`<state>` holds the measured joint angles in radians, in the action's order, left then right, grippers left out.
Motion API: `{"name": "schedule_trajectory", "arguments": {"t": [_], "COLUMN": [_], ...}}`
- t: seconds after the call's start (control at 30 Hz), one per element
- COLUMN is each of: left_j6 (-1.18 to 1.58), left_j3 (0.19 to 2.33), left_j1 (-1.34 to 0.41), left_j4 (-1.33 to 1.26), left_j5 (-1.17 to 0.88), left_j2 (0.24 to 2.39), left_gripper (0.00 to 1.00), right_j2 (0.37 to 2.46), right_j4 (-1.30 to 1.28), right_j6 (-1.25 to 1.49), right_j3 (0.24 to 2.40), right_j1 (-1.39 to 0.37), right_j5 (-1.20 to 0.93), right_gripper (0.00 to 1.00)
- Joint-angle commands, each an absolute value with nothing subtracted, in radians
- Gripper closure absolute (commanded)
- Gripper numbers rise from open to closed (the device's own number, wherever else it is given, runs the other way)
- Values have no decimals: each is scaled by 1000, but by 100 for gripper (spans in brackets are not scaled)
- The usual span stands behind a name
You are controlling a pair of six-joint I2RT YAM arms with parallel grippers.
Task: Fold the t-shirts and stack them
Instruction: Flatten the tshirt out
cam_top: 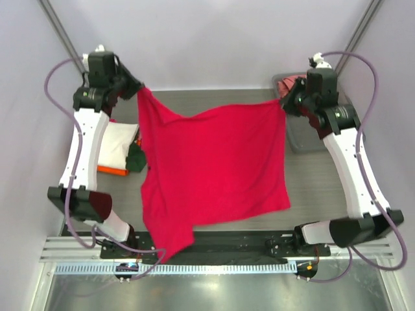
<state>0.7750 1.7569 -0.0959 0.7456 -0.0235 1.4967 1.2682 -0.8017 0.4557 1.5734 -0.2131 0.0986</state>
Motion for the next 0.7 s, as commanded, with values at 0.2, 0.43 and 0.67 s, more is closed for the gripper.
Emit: {"name": "schedule_trajectory", "arguments": {"t": [0.2,0.43,0.67], "left_j6": [776,856,825], "left_j3": [2654,2478,1733], "left_j1": [-5,72,64], "left_j4": [627,400,166], "left_j5": [-130,-282,-284], "left_j2": [1780,1819,1620], "left_gripper": [100,100,100], "right_j2": [1587,1729,1666], "right_j4": [-726,-618,-347], "right_j6": [607,687,680], "right_j3": [2184,2145,1634], "right_j1": [-39,69,78], "right_j5": [-213,-394,-420], "right_gripper": [99,99,99]}}
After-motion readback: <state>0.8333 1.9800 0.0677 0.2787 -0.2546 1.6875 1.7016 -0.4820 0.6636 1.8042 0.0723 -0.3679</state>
